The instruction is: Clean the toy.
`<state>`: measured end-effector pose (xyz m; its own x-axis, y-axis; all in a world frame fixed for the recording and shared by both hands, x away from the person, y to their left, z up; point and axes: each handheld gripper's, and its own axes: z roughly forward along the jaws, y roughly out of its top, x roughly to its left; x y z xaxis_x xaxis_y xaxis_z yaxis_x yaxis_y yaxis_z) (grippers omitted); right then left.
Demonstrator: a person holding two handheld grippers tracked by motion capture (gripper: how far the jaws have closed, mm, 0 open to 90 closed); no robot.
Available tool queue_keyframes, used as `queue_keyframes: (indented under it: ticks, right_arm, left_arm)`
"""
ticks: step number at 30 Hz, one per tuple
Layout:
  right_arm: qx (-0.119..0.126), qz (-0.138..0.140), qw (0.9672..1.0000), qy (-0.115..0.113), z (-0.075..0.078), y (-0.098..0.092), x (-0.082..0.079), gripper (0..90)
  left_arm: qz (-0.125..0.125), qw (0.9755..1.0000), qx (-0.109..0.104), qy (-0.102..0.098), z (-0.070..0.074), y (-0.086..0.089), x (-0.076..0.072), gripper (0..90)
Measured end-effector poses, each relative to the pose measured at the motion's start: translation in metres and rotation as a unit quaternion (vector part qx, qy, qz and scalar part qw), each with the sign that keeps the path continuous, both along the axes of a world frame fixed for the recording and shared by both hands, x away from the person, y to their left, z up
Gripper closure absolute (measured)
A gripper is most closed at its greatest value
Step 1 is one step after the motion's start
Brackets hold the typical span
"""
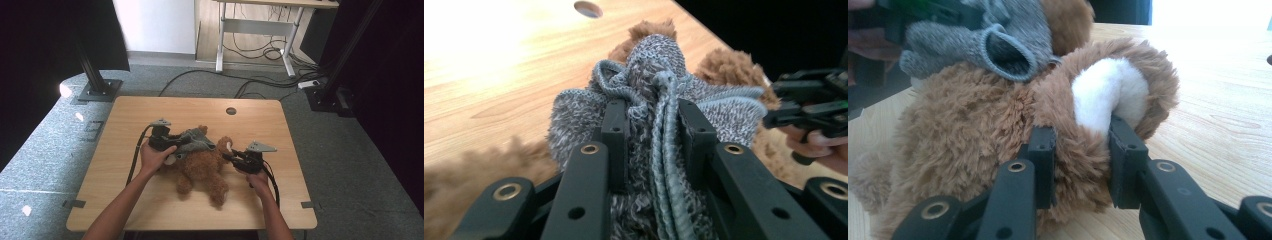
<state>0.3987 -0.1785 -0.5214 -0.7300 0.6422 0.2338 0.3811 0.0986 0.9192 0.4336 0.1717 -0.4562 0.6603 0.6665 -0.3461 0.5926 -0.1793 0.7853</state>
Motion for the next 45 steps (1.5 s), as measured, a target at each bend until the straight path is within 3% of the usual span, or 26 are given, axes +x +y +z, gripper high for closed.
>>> queue_keyframes:
  ticks: [3,6,8,10,18,23,25,29,33,36,40,45]
  right_arm:
    - [-0.001,0.001,1.0000,-0.001,0.001,0.000,-0.001,68.6]
    - [-0.001,-0.001,1.0000,-0.003,0.001,0.000,-0.002,68.6]
    - [-0.001,-0.002,1.0000,-0.002,0.001,-0.001,-0.002,68.6]
    - [0.000,-0.002,1.0000,-0.002,0.001,-0.001,-0.001,68.6]
    - [-0.001,-0.003,1.0000,-0.002,0.000,-0.001,-0.001,68.6]
    - [0.000,-0.006,1.0000,0.000,-0.001,-0.001,0.000,68.6]
    - [0.001,-0.005,1.0000,-0.001,-0.001,0.000,0.000,68.7]
    - [0.001,-0.006,1.0000,-0.001,-0.001,0.000,0.000,68.7]
    - [0.001,-0.006,1.0000,-0.001,-0.001,0.000,0.000,68.7]
    - [0.001,-0.006,1.0000,0.000,-0.001,0.000,0.000,68.7]
    - [-0.002,-0.007,1.0000,-0.002,-0.001,0.000,0.000,68.8]
    - [-0.004,-0.005,1.0000,-0.005,-0.002,-0.002,-0.001,69.8]
  left_arm:
    - [0.012,0.9999,-0.009,-0.007,0.008,0.012,-0.002,69.6]
    - [0.034,0.9993,0.001,-0.018,0.016,0.026,0.000,69.6]
    - [0.048,0.9986,0.013,-0.017,0.015,0.035,0.003,69.4]
    - [0.060,0.9982,0.002,-0.002,0.011,0.045,0.008,69.4]
    - [0.089,0.9959,-0.005,0.016,0.003,0.069,0.009,69.6]
    - [0.094,0.9956,0.000,0.000,0.007,0.077,0.002,69.9]
    - [0.069,0.9974,-0.017,-0.011,0.011,0.073,-0.002,70.1]
    - [0.020,0.9992,-0.011,-0.034,0.024,0.045,-0.011,70.3]
    - [-0.023,0.9992,-0.009,-0.033,0.028,0.016,-0.016,70.2]
    - [-0.048,0.9984,0.010,-0.027,0.024,-0.010,-0.017,70.2]
    - [-0.043,0.9963,0.070,-0.025,0.015,-0.034,-0.015,70.2]
    - [-0.021,0.9960,0.087,0.002,0.015,-0.025,-0.004,70.2]
